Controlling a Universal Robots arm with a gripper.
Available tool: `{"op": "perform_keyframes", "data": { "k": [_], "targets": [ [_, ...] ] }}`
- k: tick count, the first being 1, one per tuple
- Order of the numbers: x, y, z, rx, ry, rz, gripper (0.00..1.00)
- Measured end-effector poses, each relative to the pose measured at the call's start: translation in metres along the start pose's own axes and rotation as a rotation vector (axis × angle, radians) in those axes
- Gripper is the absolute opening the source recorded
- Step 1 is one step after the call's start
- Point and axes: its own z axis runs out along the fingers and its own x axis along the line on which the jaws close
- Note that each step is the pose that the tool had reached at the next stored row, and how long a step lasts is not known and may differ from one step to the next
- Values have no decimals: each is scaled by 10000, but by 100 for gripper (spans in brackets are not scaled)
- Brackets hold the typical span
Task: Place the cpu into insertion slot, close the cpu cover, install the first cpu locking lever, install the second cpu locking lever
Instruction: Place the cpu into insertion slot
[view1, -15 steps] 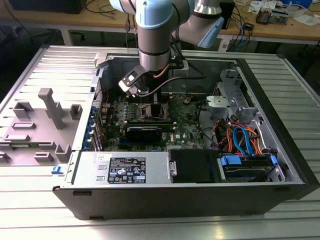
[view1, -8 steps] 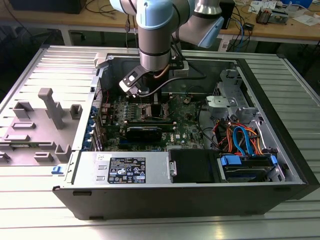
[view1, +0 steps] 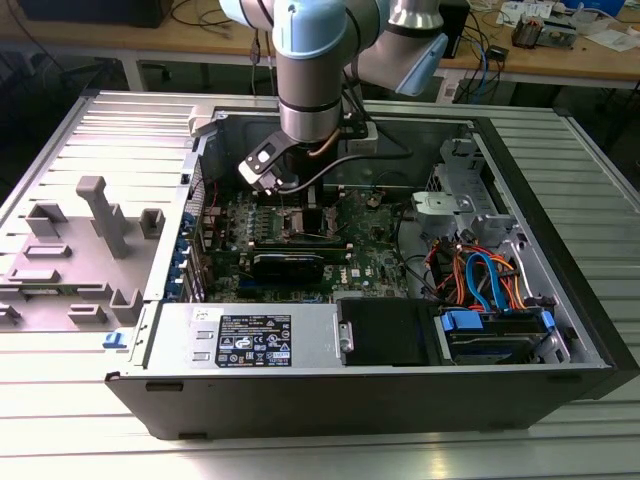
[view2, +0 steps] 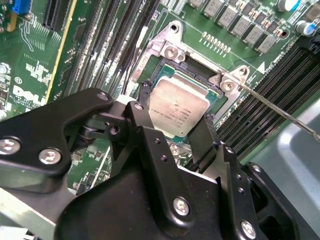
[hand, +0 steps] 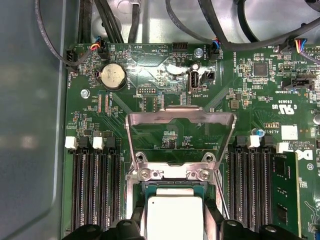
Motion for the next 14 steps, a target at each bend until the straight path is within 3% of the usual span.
{"op": "perform_keyframes", "data": {
  "k": [1, 2, 9, 14],
  "targets": [
    [1, 0, 2, 2, 4, 0, 55],
    [0, 0, 2, 5, 1, 0, 62],
    [-1, 0, -9, 9, -4, 3, 62],
    [-3, 9, -145, 17, -5, 3, 62]
  ]
}}
